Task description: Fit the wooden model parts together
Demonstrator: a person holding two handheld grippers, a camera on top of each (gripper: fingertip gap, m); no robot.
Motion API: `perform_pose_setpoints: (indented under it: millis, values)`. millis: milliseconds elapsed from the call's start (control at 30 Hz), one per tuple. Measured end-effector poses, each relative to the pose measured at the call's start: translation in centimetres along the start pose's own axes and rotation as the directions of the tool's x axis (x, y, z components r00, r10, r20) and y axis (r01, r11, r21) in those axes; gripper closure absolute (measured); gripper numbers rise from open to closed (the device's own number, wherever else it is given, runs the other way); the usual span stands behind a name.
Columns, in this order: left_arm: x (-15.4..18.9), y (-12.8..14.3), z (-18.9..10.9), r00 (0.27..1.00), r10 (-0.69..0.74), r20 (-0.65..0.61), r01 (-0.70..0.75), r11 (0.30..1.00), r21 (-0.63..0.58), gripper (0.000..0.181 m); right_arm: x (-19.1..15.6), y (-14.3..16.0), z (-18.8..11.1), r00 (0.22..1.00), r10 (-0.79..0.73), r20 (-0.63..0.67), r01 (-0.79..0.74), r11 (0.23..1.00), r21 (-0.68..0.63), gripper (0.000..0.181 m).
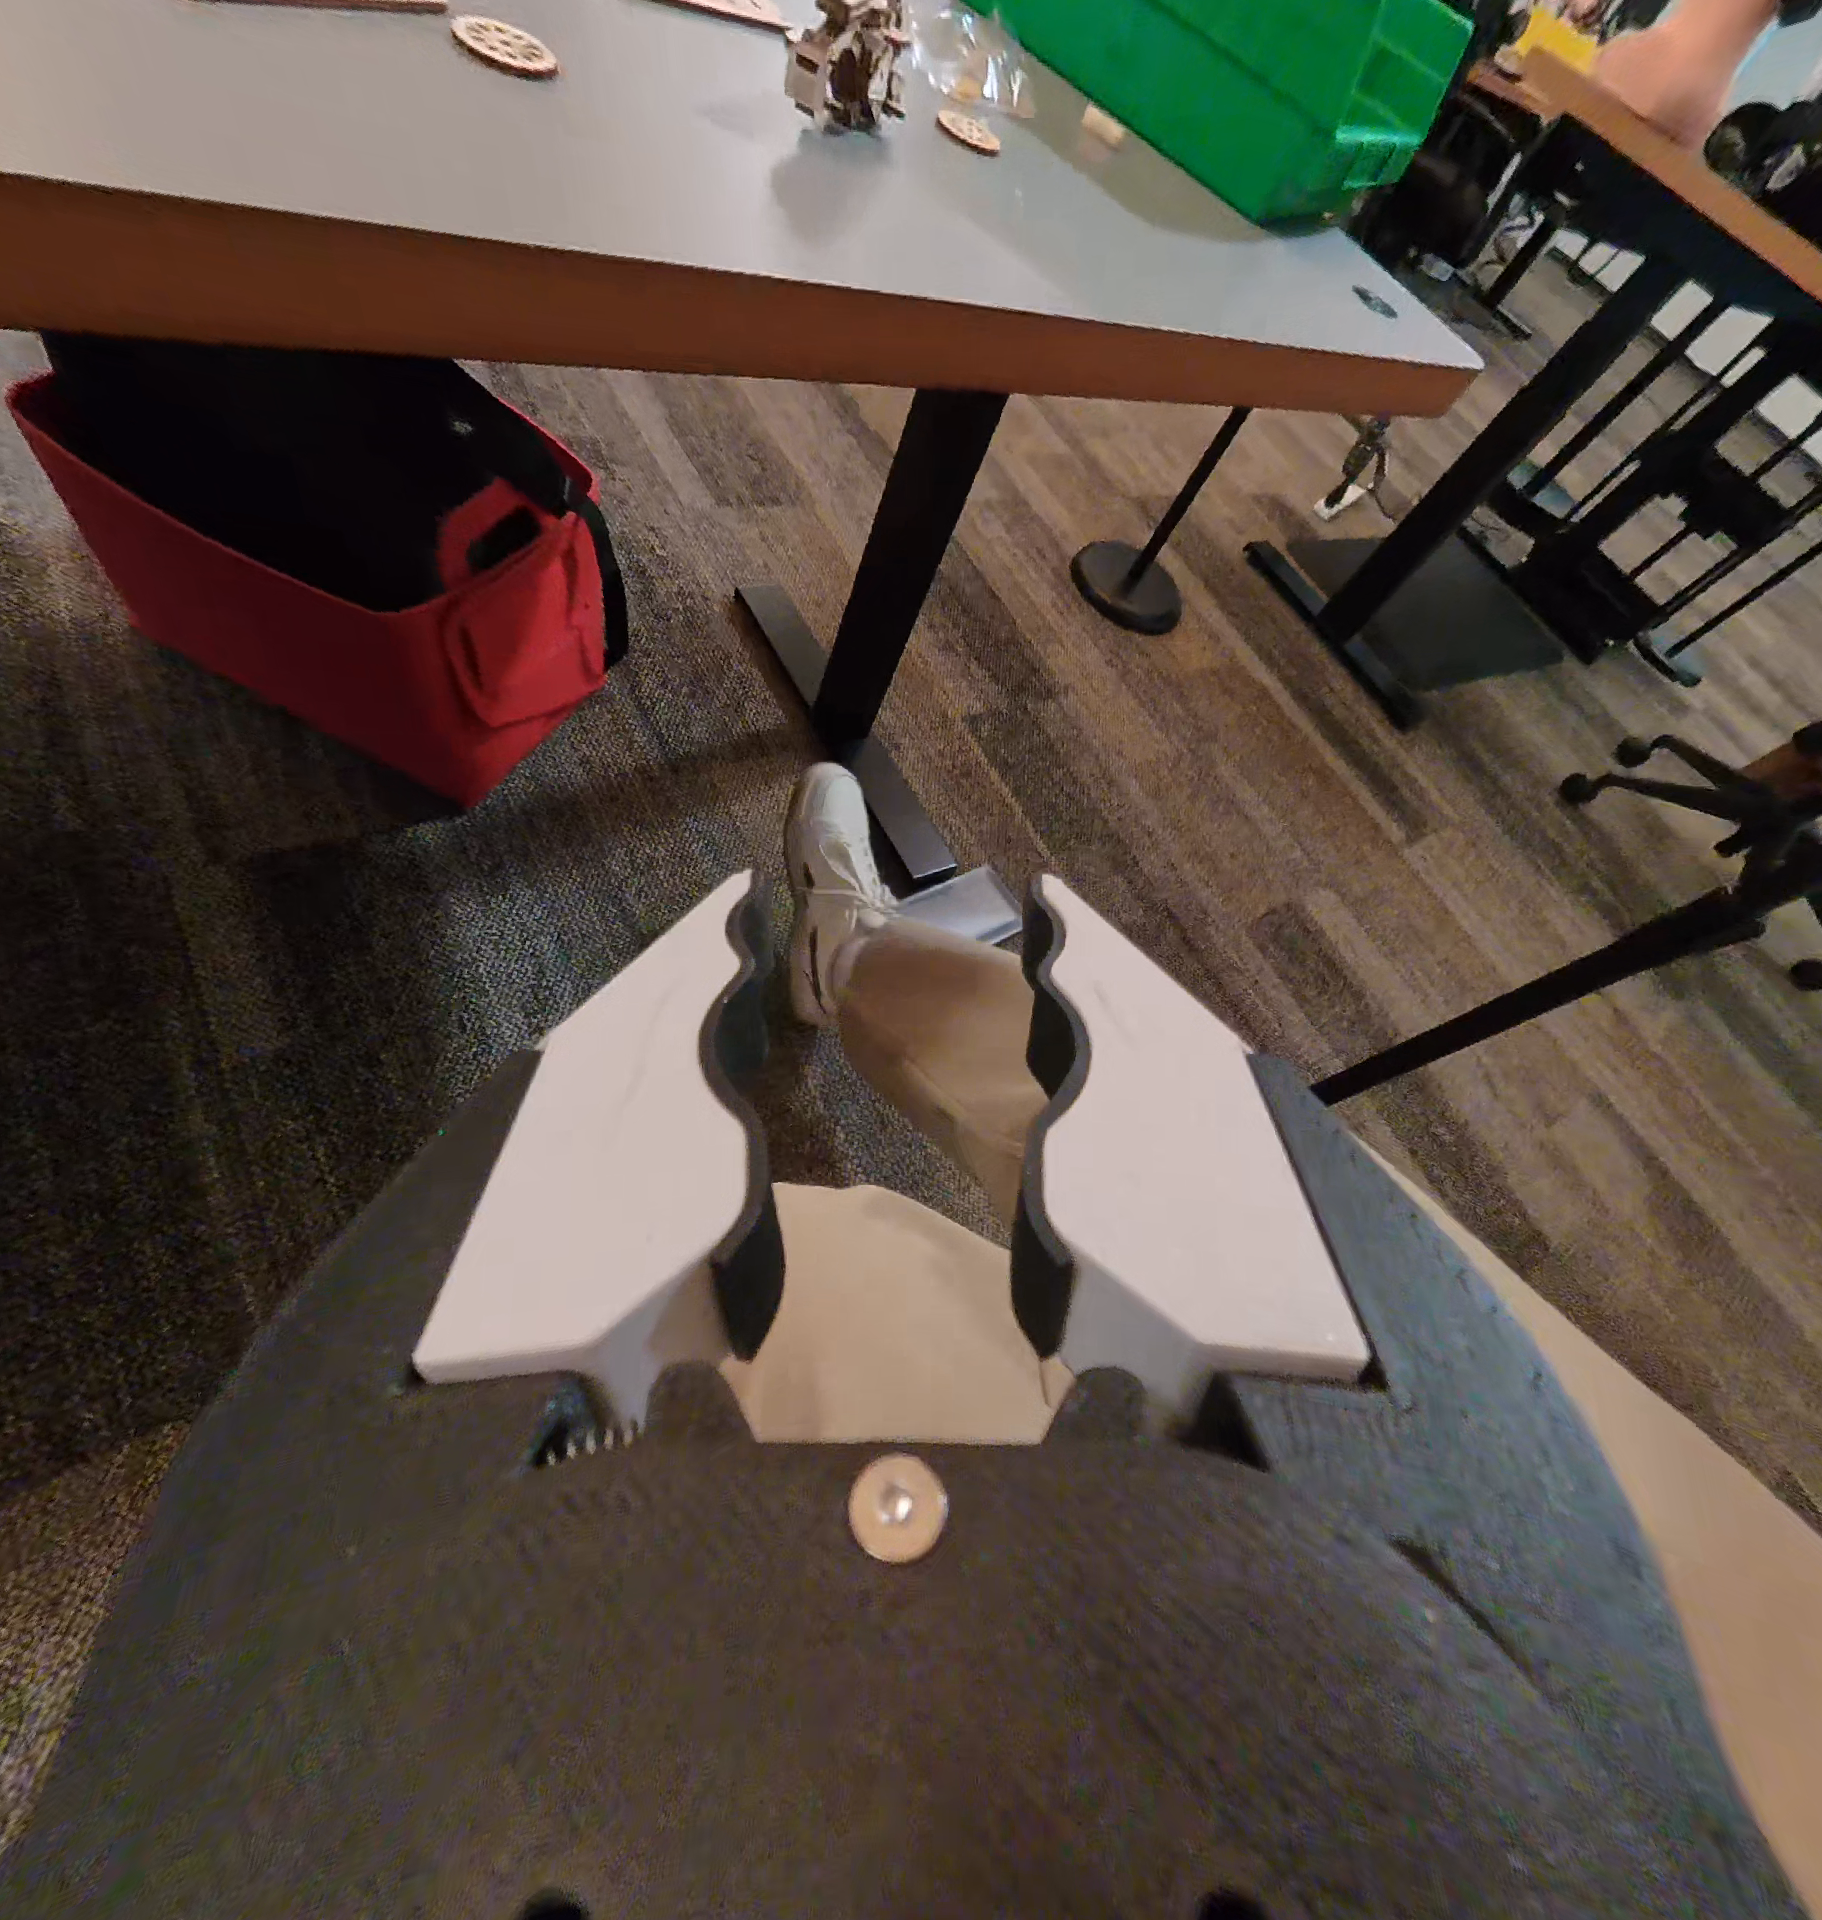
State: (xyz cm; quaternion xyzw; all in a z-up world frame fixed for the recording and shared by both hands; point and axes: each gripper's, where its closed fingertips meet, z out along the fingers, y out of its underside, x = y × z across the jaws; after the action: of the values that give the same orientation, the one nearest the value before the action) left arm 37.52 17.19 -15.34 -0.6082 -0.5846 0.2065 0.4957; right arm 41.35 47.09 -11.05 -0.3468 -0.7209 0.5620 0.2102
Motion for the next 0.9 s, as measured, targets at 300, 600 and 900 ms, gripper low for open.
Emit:
perform_pose_setpoints:
  millis: [300, 600, 900]
  values:
    - [-0.7, 0.8, 0.8, 0.995, -0.089, -0.042, 0.088, 0.996, -0.018, 0.131, 1.8, 2.0, 1.8, 0.995, 0.104, 0.014, -0.102, 0.992, -0.071, 0.14]
    - [0.0, 0.3, -0.5, 0.997, -0.057, -0.054, 0.058, 0.998, 0.025, 0.133, 3.4, 2.6, 1.6, 0.95, -0.24, -0.201, 0.211, 0.965, -0.154, 0.134]
    - [-3.8, 4.0, -4.7, 0.999, -0.018, 0.029, 0.021, 0.994, -0.105, 0.13, 5.0, 2.8, 4.5, 0.972, -0.14, -0.19, 0.113, 0.983, -0.147, 0.127]
